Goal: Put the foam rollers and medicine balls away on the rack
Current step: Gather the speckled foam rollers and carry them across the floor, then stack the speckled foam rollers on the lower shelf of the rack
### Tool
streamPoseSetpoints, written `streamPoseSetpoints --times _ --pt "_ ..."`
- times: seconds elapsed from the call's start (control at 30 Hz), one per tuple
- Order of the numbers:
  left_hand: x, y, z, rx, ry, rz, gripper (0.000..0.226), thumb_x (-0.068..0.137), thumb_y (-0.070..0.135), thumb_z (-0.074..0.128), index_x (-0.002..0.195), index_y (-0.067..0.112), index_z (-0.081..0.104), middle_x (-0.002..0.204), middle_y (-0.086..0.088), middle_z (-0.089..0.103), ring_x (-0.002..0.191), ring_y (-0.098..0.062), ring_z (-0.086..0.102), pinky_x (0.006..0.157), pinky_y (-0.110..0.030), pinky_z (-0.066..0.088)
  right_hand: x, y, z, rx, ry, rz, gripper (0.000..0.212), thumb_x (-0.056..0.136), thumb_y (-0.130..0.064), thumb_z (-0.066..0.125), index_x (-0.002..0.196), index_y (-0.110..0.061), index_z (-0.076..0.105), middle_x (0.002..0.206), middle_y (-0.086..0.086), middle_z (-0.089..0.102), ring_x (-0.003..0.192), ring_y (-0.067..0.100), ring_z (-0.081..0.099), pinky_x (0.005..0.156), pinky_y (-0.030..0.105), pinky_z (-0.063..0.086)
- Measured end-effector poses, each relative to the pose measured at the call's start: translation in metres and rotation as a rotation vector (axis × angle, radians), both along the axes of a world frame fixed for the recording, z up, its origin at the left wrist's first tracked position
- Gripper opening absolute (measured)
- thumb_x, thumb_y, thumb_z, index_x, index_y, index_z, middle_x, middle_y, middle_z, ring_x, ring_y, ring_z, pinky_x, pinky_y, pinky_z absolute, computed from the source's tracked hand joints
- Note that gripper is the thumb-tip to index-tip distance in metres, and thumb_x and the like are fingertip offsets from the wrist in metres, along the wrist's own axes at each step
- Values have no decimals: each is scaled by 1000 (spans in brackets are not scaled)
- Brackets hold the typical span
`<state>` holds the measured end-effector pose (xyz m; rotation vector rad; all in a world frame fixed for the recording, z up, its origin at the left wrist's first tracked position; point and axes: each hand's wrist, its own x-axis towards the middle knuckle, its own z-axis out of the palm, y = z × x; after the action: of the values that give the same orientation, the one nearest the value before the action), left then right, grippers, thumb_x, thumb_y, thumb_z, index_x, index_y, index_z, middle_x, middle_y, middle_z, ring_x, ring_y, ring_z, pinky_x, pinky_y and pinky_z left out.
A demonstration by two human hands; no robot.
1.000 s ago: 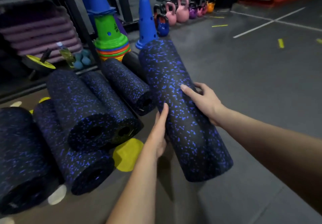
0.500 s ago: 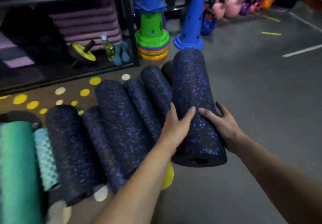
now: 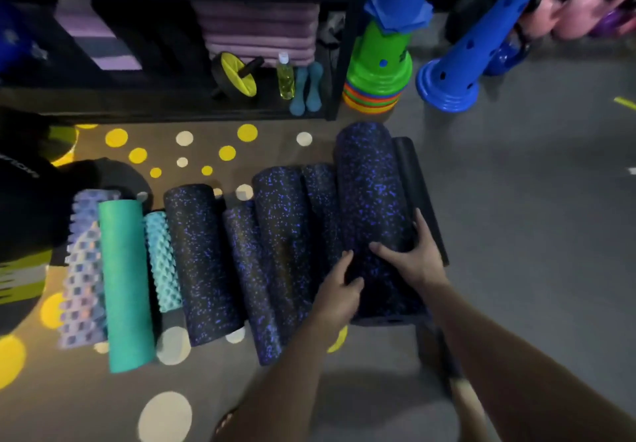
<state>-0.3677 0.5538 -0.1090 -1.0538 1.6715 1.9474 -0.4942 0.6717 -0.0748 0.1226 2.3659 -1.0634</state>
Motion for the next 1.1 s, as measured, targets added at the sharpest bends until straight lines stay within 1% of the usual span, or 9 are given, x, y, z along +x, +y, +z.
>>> streamPoseSetpoints --times 0.1,0.17,0.27,0.43,0.5,0.6,0.67,0.83,1.1 --pt "-26 1 -22 -37 -43 55 60 88 22 52 145 40 49 148 16 49 134 -6 48 113 -28 41 -29 -8 -30 -13 -27 23 123 64 -46 93 160 -21 21 154 -3 45 140 13 44 109 22 36" --pt "-41 6 -26 -91 -92 149 48 96 13 47 132 44 56 129 11 64 109 -9 62 91 -18 51 -45 -13 -43 17 -137 61 109 74 -47 86 159 -18 24 151 3 50 137 22 49 103 25 39" --pt "-62 15 7 85 -261 579 25 104 17 47 125 27 55 114 -2 63 98 -20 61 76 -29 48 -56 17 -57 50 -259 92 89 72 -63 74 144 -19 48 134 5 65 125 30 61 105 40 48" --pt "-56 47 165 488 -146 1204 40 108 27 33 144 10 40 130 -15 61 101 -28 66 93 -45 52 -76 91 -14 22 -393 575 75 81 -74 59 146 -42 39 139 -3 61 126 24 61 106 54 48" --pt "-48 62 235 428 -120 1231 34 107 22 36 136 11 49 123 -15 66 102 -29 67 95 -44 52 -81 79 72 112 -382 669 67 88 -58 62 147 -39 39 141 7 60 124 33 61 104 55 49" --pt "-26 76 316 264 -69 1314 25 104 14 43 120 10 61 102 -14 71 86 -27 72 72 -36 59 -64 37 198 64 -283 854 60 98 -30 64 151 -13 42 148 10 53 136 28 52 115 42 39" --pt "11 81 372 94 17 1493 22 101 13 51 116 4 65 89 -12 71 70 -23 70 58 -30 55 -24 4 266 -19 -280 1064 60 100 -26 61 153 -9 37 148 6 52 137 23 50 116 41 37" --pt "145 150 477 -221 133 1762 20 104 22 52 112 9 65 93 -12 69 77 -24 65 55 -24 46 124 -24 381 -186 -257 1462 59 101 -22 60 152 -8 35 146 9 53 129 24 56 103 31 42" --pt "354 460 554 -571 72 2215 21 106 18 45 113 16 65 91 -7 71 69 -13 62 56 -20 43 407 211 469 -358 -457 1829 51 98 -46 58 137 -14 53 96 0 75 88 14 73 96 45 54"
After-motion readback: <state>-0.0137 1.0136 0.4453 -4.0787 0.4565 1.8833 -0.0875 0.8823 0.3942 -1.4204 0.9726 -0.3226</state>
